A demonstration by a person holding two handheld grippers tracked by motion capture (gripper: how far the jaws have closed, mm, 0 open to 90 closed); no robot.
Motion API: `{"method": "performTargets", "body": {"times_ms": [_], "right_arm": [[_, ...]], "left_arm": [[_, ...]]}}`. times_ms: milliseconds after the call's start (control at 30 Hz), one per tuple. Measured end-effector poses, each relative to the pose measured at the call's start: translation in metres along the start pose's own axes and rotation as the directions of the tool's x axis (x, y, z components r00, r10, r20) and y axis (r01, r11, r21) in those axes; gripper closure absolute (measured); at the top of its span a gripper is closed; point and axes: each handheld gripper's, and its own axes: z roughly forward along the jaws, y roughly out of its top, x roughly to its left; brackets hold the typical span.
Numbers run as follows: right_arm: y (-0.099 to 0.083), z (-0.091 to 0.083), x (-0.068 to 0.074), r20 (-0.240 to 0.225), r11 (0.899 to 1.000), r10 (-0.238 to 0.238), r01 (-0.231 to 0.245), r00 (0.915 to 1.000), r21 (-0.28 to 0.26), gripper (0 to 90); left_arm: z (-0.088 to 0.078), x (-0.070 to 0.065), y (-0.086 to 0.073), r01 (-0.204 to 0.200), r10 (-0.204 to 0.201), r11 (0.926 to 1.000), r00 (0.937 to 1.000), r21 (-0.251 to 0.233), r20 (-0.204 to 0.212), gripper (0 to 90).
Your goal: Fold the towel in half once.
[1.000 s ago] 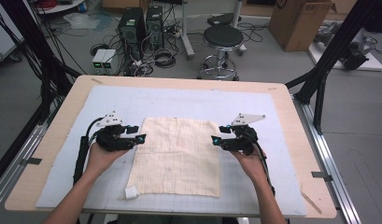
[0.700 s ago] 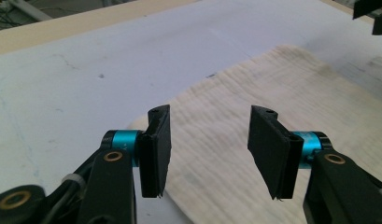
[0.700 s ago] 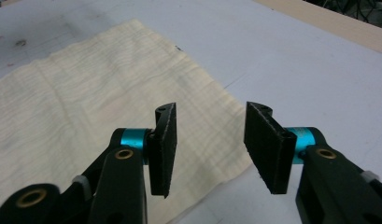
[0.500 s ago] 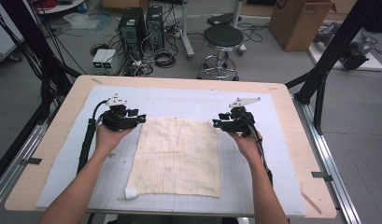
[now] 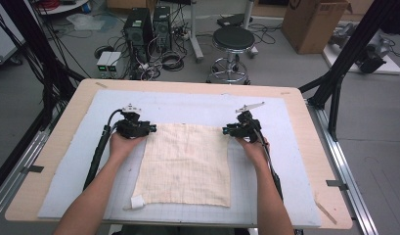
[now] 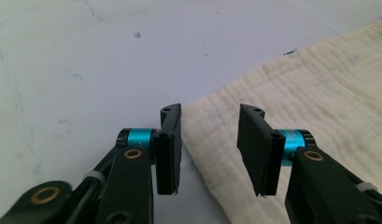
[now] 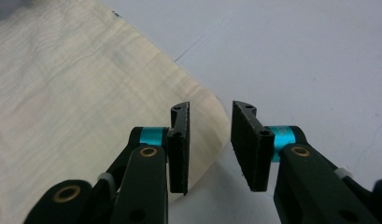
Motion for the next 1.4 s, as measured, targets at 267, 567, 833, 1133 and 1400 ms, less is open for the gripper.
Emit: {"method": "performTargets", "body": {"times_ms": [267, 567, 833, 1133, 1400], "right_arm": [[-0.006, 0.010, -0.006, 0.006, 0.998, 0.062, -0.062, 0.9980, 0.030, 69.8], [-0.001, 0.011, 0.000, 0.031, 0.998, 0.021, -0.023, 0.9993, 0.067, 85.8], [0.004, 0.000, -0.002, 0.035, 1.000, 0.019, -0.019, 0.9992, 0.008, 86.1], [0.027, -0.009, 0.001, 0.016, 0.999, 0.006, -0.005, 0.9999, -0.037, 86.6], [0.028, -0.021, -0.001, -0.068, 0.997, 0.037, -0.042, 0.9970, -0.071, 87.3]], "left_arm": [[0.006, -0.001, -0.001, 0.009, -0.008, 0.9999, 0.9995, 0.014, -0.029, 69.0], [0.005, 0.000, -0.001, -0.017, 0.018, 0.9995, 0.9989, 0.025, -0.044, 85.5], [0.000, 0.003, 0.004, 0.022, -0.022, 0.9994, 0.9993, -0.026, -0.030, 87.0], [-0.019, 0.008, 0.026, 0.018, -0.021, 0.9954, 0.9995, -0.094, -0.026, 87.3], [-0.033, 0.006, 0.032, 0.002, -0.004, 0.9940, 0.9999, -0.110, -0.011, 87.3]]}}
